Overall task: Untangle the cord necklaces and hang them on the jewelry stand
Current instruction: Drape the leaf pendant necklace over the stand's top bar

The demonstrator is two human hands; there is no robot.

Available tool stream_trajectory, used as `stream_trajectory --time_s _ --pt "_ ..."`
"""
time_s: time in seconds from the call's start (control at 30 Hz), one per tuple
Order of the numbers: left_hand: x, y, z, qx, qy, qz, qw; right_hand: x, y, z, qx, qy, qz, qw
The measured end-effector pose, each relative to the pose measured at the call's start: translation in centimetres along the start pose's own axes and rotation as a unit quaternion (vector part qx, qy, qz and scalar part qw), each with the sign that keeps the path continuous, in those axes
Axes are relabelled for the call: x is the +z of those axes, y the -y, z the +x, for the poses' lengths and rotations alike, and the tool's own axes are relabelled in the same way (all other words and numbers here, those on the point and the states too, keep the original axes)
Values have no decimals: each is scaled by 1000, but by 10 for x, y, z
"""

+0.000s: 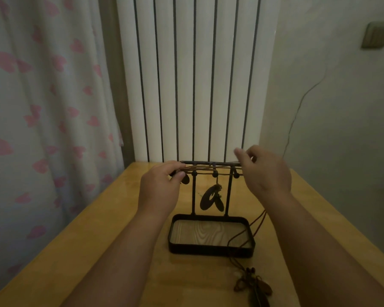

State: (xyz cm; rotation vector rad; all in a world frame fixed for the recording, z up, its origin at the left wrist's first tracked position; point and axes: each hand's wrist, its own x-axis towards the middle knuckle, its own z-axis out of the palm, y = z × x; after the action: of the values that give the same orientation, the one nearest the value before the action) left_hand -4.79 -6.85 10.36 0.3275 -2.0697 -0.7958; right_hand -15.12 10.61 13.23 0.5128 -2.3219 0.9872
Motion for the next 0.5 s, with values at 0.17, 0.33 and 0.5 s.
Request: stream_trajectory --time_s 0.17,0.33,0.5 --pt "0 -1 0 -5 -3 13 1000 -5 -17 1 63 56 206 975" --pt "1 2 -2 -13 -6 5 1000 -3 -29 -10 167 23 319 933" --pt "3 1 -4 -14 -15 1 1000 9 -29 -15 229 -25 396 889"
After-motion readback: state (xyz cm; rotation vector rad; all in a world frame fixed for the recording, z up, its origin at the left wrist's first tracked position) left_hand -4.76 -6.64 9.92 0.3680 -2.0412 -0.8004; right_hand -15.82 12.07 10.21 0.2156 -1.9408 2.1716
